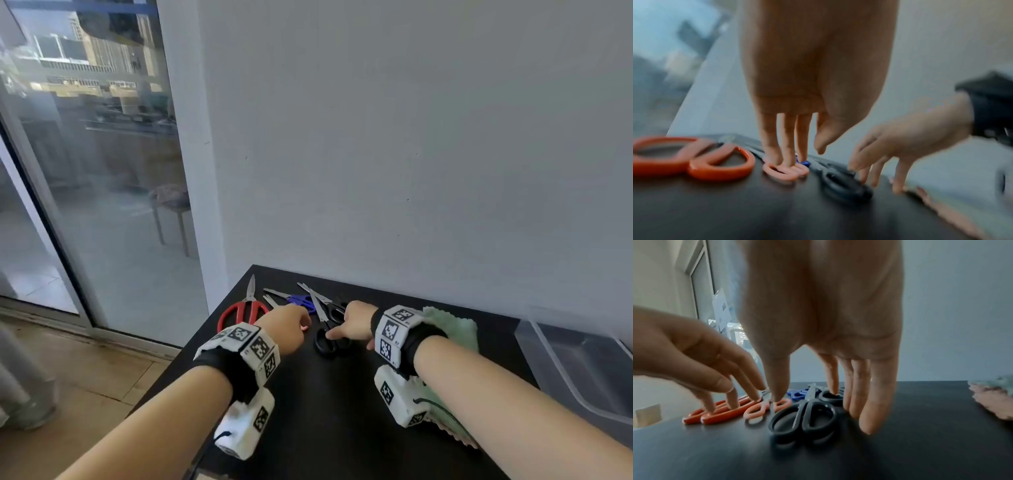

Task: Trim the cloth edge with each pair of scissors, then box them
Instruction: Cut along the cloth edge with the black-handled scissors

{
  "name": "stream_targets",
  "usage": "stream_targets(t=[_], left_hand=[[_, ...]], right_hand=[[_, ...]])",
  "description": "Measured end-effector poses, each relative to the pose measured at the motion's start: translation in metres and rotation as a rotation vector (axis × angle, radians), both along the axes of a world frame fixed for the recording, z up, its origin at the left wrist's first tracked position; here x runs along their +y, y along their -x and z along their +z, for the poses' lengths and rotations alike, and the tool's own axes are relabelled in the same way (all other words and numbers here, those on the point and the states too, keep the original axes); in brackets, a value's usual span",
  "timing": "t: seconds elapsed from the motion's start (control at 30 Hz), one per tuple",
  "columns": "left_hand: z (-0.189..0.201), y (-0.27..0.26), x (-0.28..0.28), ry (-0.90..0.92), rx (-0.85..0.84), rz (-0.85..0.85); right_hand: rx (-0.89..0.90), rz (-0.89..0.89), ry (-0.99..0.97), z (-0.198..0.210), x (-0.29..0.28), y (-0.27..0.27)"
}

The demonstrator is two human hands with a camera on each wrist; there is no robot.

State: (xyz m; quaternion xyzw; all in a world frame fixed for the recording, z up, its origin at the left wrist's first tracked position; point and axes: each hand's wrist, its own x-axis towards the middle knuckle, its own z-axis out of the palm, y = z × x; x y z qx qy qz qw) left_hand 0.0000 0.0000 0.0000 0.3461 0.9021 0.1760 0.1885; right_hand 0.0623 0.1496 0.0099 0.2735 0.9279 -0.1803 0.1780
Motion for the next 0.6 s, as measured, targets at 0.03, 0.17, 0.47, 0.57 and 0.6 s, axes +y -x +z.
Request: stream_targets(t=[0.03, 0.17, 0.47, 0.57, 0.6], left_hand=[[-0.001, 0.002, 0.0, 0.058, 0.049, -0.009], [-0.004, 0.006, -0.003, 0.167, 0.148, -0.026], [-0.004, 0.007, -0.005, 0.177, 0.176, -0.061], [-0.005, 0.007, -0.006, 0.184, 0.152, -0.065], [-0.006, 0.008, -0.007, 0.186, 0.143, -0.061]], right_hand=[[-0.024, 0.027, -0.021, -0.003, -0.003, 0.001], [-0.047, -0.025, -0.072, -0.018, -0.009, 0.008], [-0.006, -0.115, -0.05, -0.031, -0.022, 0.015], [-0.01, -0.116, 0.006, -0.03, -0.022, 0.014], [-0.011, -0.111, 0.033, -0.029, -0.022, 0.015]])
